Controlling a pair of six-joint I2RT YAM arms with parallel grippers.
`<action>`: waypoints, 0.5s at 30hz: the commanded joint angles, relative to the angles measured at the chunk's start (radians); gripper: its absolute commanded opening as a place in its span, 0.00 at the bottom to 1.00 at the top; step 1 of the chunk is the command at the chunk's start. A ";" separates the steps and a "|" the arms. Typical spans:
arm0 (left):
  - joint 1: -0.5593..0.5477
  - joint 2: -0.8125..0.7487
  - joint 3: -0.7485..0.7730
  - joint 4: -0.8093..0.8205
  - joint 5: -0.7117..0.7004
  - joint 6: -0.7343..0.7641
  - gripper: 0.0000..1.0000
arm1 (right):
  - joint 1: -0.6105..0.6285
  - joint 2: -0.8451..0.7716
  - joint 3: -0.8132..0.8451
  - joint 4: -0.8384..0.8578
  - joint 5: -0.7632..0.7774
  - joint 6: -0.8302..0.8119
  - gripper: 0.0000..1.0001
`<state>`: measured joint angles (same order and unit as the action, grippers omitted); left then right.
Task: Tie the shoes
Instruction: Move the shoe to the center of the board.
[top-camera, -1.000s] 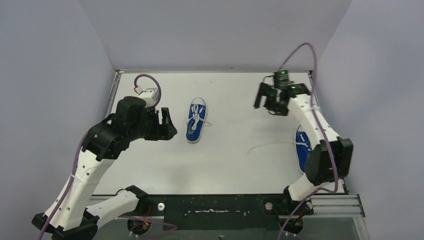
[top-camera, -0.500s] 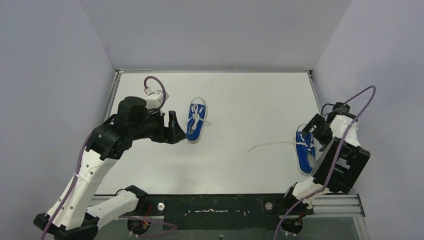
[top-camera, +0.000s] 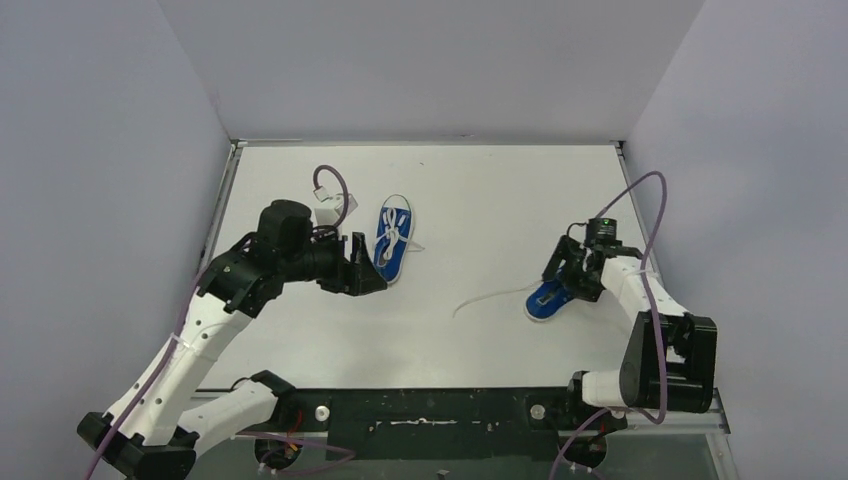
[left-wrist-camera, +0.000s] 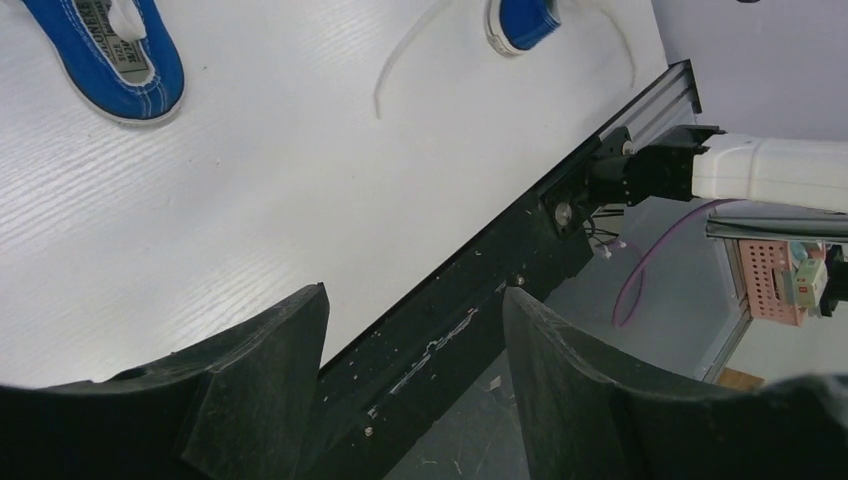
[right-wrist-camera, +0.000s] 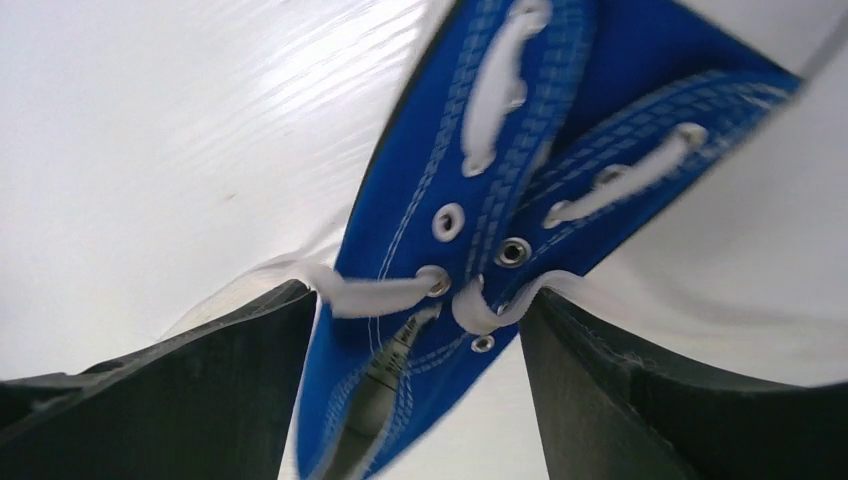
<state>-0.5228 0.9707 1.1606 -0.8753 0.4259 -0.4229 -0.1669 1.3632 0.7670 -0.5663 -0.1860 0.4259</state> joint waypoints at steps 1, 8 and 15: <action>-0.026 0.042 -0.052 0.189 0.057 -0.049 0.61 | 0.212 0.005 -0.034 0.073 0.013 0.133 0.73; -0.072 0.102 -0.095 0.307 -0.021 -0.021 0.52 | 0.524 0.171 0.031 0.143 0.029 0.042 0.56; -0.070 0.117 -0.110 0.296 -0.051 0.055 0.51 | 0.769 0.245 0.117 0.104 -0.056 -0.131 0.53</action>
<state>-0.5941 1.0981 1.0512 -0.6659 0.3931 -0.4309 0.4820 1.5482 0.8902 -0.4381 -0.0540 0.3790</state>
